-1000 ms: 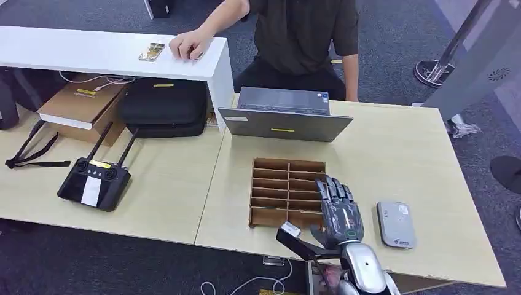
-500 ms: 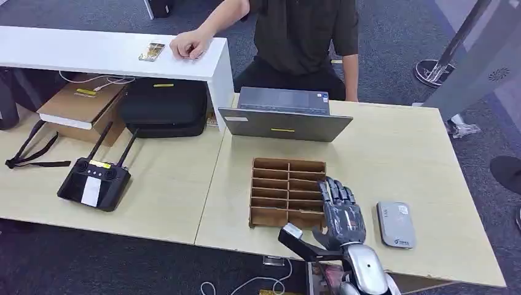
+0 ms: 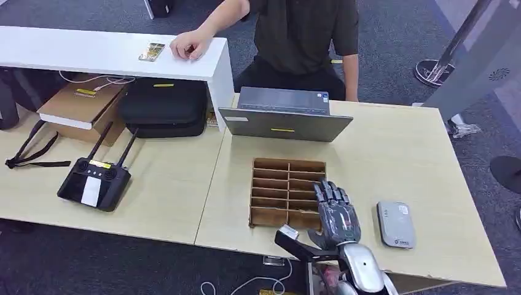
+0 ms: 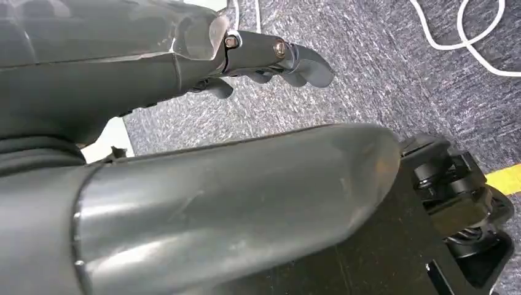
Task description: Pass the card to the sensor for recognition and then transmit it.
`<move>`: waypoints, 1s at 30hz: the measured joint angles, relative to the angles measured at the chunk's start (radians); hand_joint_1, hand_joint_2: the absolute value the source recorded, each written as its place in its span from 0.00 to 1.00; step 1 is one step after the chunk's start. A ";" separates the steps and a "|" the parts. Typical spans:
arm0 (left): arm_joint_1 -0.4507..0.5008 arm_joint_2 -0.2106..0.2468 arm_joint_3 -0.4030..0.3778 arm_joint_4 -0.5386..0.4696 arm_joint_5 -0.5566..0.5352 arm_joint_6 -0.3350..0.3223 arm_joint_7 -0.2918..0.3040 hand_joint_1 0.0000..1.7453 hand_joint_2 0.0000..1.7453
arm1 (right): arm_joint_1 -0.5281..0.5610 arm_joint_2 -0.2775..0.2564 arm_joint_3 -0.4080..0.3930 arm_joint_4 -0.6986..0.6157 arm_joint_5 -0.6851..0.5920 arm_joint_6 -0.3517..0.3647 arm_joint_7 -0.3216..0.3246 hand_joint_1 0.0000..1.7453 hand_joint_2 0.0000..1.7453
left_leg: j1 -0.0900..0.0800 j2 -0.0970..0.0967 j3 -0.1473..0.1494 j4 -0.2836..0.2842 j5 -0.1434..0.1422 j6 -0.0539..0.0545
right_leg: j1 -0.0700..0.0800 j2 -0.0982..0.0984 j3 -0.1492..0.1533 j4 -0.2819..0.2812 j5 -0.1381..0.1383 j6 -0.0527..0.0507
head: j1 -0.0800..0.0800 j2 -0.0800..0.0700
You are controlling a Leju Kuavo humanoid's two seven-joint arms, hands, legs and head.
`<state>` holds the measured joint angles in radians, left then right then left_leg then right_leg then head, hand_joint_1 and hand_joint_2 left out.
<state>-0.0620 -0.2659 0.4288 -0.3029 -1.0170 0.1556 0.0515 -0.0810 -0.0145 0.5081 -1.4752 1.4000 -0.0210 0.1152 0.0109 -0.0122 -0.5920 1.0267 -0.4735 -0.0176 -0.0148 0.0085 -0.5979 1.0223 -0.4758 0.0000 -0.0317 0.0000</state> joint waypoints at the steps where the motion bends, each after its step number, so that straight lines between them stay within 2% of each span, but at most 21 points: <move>1: 0.000 0.000 -0.001 0.000 0.002 0.000 0.000 0.00 0.00 | 0.000 0.000 0.000 0.000 0.000 0.000 0.000 0.00 1.00 | 0.000 0.000 0.000 0.000 0.000 0.000 | 0.000 0.000 0.000 0.000 0.000 0.000 | 0.000 0.000; 2: 0.000 0.000 -0.002 0.000 0.002 0.000 0.000 0.00 0.00 | 0.000 0.000 0.000 0.001 0.000 0.000 0.000 0.00 1.00 | 0.000 0.000 0.000 0.000 0.000 0.000 | 0.000 0.000 0.000 0.000 0.000 0.000 | 0.000 0.000; 3: 0.000 0.000 -0.002 0.000 0.002 0.000 0.000 0.00 0.00 | 0.000 0.000 0.000 0.001 -0.001 0.000 0.000 0.17 1.00 | 0.000 0.000 0.000 0.000 0.000 0.000 | 0.000 0.000 0.000 0.000 0.000 0.000 | 0.000 0.000; 4: 0.000 0.000 -0.003 0.000 0.002 0.000 0.000 0.00 0.00 | 0.000 0.000 0.000 0.002 -0.003 0.000 0.000 0.54 1.00 | 0.000 0.000 0.000 0.000 0.000 0.000 | 0.000 0.000 0.000 0.000 0.000 0.000 | 0.000 0.000; 5: 0.000 0.000 -0.004 0.000 0.004 0.001 0.000 0.00 0.00 | 0.000 0.000 0.000 0.002 -0.006 -0.002 0.000 1.00 1.00 | 0.000 0.000 0.000 0.000 0.000 0.000 | 0.000 0.000 0.000 0.000 0.000 0.000 | 0.000 0.000; 10: 0.000 0.000 -0.007 0.000 0.006 0.005 0.000 0.00 0.00 | 0.000 0.000 0.000 0.002 -0.012 -0.003 0.000 0.97 1.00 | 0.000 0.000 0.000 0.000 0.000 0.000 | 0.000 0.000 0.000 0.000 0.000 0.000 | 0.000 0.000; 12: 0.000 0.000 -0.008 0.000 0.007 0.005 0.000 0.00 0.00 | -0.001 0.000 0.000 0.002 -0.012 -0.005 0.000 0.85 1.00 | 0.000 0.000 0.000 0.000 0.000 0.000 | 0.000 0.000 0.000 0.000 0.000 0.000 | 0.000 0.000; 15: 0.000 0.000 -0.010 0.000 0.007 0.006 0.000 0.00 0.00 | -0.009 0.000 0.000 0.001 -0.012 -0.014 0.003 0.75 1.00 | 0.000 0.000 0.000 0.000 0.000 0.000 | 0.000 0.000 0.000 0.000 0.000 0.000 | 0.000 0.000; 19: 0.000 0.001 -0.018 0.000 0.011 0.006 0.000 0.00 0.00 | -0.012 0.000 0.000 -0.002 -0.012 -0.021 0.006 0.73 1.00 | 0.000 0.000 0.000 0.000 0.000 0.000 | 0.000 0.000 0.000 0.000 0.000 0.000 | 0.000 0.000; 27: 0.000 0.001 -0.023 0.000 0.033 0.011 -0.002 0.00 0.00 | -0.012 0.000 0.000 -0.008 -0.012 -0.021 0.006 0.57 1.00 | 0.000 0.000 0.000 0.000 0.000 0.000 | 0.000 0.000 0.000 0.000 0.000 0.000 | 0.000 0.000; 30: 0.000 0.001 -0.023 0.000 0.037 0.011 -0.002 0.00 0.00 | -0.011 0.000 0.000 -0.008 -0.012 -0.022 0.004 0.59 1.00 | 0.000 0.000 0.000 0.000 0.000 0.000 | 0.000 0.000 0.000 0.000 0.000 0.000 | 0.000 0.000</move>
<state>-0.0616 -0.2651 0.4059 -0.3029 -0.9800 0.1671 0.0496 -0.0923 -0.0145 0.5085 -1.4832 1.3882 -0.0427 0.1194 0.0110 -0.0122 -0.5917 1.0267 -0.4735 -0.0176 -0.0148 0.0086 -0.5978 1.0223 -0.4758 0.0000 -0.0317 0.0000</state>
